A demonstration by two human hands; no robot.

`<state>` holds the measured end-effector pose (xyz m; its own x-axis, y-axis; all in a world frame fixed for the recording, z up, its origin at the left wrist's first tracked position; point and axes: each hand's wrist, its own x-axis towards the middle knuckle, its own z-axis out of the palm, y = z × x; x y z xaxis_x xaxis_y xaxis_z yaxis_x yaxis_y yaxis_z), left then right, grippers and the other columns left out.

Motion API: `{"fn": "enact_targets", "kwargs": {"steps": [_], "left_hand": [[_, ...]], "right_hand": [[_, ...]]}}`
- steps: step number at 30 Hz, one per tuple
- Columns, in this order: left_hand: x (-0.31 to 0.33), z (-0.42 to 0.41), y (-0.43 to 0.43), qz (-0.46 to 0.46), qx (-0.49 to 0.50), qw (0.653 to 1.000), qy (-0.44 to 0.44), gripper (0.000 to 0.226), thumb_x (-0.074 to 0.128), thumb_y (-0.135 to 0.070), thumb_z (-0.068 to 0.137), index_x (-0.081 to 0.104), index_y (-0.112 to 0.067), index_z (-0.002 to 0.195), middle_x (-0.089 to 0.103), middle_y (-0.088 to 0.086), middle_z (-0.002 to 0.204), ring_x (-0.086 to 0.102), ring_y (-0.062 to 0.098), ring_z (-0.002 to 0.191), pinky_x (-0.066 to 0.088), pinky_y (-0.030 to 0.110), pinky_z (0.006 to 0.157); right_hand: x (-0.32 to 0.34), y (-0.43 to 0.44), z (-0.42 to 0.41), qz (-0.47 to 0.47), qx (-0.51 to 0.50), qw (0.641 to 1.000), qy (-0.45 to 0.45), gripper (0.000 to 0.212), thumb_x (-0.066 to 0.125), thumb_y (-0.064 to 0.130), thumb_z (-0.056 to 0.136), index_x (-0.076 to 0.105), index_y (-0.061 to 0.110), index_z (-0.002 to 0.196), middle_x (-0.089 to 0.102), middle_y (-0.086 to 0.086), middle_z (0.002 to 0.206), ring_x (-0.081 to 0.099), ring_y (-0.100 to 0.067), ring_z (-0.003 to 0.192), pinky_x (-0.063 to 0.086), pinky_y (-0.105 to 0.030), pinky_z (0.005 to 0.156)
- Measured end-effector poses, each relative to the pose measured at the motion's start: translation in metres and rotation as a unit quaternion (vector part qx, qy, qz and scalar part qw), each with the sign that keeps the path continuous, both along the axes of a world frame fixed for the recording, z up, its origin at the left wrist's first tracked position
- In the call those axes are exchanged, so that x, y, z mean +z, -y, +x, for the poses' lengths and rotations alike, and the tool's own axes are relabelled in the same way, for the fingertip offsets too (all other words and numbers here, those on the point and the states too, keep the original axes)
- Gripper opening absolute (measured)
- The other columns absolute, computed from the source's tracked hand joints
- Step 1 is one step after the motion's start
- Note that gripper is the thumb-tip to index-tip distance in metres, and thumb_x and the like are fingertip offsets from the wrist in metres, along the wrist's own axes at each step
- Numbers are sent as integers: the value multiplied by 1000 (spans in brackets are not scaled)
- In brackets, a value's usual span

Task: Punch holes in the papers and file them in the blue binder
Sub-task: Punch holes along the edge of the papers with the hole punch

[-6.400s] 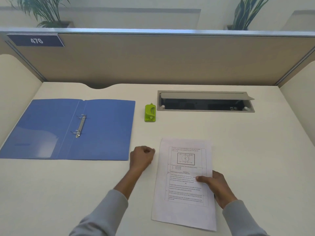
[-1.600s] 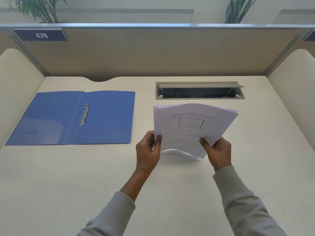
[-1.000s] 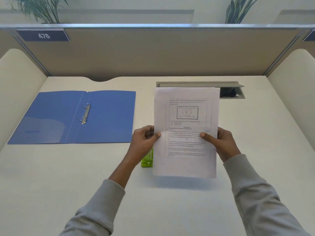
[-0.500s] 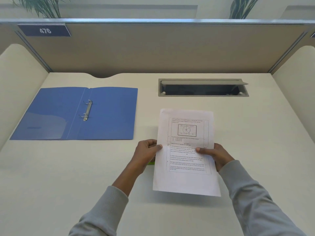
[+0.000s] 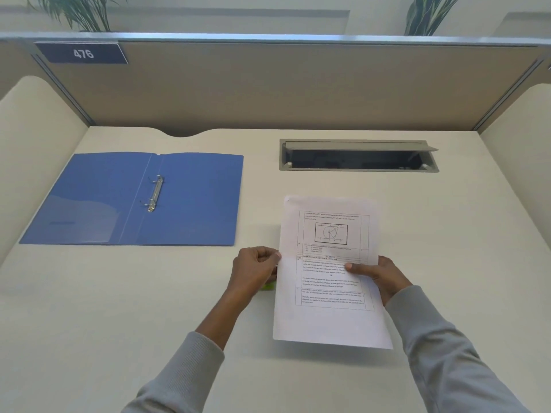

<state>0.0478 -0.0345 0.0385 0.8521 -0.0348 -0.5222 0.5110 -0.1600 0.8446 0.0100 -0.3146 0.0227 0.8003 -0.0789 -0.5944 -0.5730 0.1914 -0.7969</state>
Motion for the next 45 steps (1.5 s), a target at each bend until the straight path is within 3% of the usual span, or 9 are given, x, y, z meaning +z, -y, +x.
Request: {"fn": "enact_targets", "kwargs": {"steps": [4,9,12,15,18,24,37,42,45], "left_hand": [[2,2,-11,62,28,995,68,7,71,-15,91,77,-13,91,79,3,80,77,19,72,65,41,74],[-3,0,-25,210,24,967,145,13,71,-23,90,77,-21,101,76,-8,90,70,5,83,60,32,84],[-10,-4,-29,238,17,964,120,24,71,-28,91,75,-18,113,76,-6,106,69,12,94,55,29,87],[-19,-8,-31,251,-9,964,88,34,70,-30,92,71,-16,122,74,-2,118,69,17,104,52,29,90],[-24,-10,-31,249,-17,966,67,36,69,-31,93,70,-15,125,75,1,120,69,17,110,52,31,95],[-29,-11,-28,244,-13,968,58,30,65,-33,94,74,-16,118,77,3,110,70,21,105,54,36,96],[-32,-8,-29,243,-11,969,52,24,65,-24,94,74,-15,115,78,1,107,70,18,101,53,30,92],[-33,-8,-29,236,-7,971,42,24,66,-24,93,75,-16,114,78,0,105,70,18,102,54,32,93],[-34,-8,-29,230,-3,973,37,23,66,-23,93,75,-16,113,78,0,104,70,19,102,55,33,92]], "right_hand": [[-5,3,3,1,-9,1000,-21,66,89,10,56,69,-2,118,76,-19,112,71,-38,107,50,-55,104],[-22,5,2,-10,-14,999,-40,101,101,28,22,71,-1,115,76,-17,111,72,-37,107,50,-52,104],[-28,3,2,-16,-11,998,-57,95,101,23,27,71,-3,114,76,-18,109,72,-37,105,51,-53,102],[-26,-3,5,-34,-8,997,-75,59,92,4,59,71,-4,114,76,-19,108,72,-38,104,51,-55,102],[-27,-8,8,-53,-6,994,-90,43,83,-4,71,71,-4,112,76,-20,108,72,-39,103,53,-55,100],[-34,-11,16,-65,9,994,-93,48,86,-1,69,70,-2,114,77,-18,108,72,-37,102,53,-55,100],[-45,-7,29,-114,54,988,-89,69,94,17,48,72,2,111,78,-14,103,75,-34,97,56,-53,95],[-38,-7,31,-133,58,985,-88,43,87,1,69,73,-1,109,77,-18,103,74,-36,96,57,-55,94],[-39,-5,32,-139,56,985,-86,44,88,2,68,73,-1,109,77,-18,103,74,-36,95,57,-55,93]]}}
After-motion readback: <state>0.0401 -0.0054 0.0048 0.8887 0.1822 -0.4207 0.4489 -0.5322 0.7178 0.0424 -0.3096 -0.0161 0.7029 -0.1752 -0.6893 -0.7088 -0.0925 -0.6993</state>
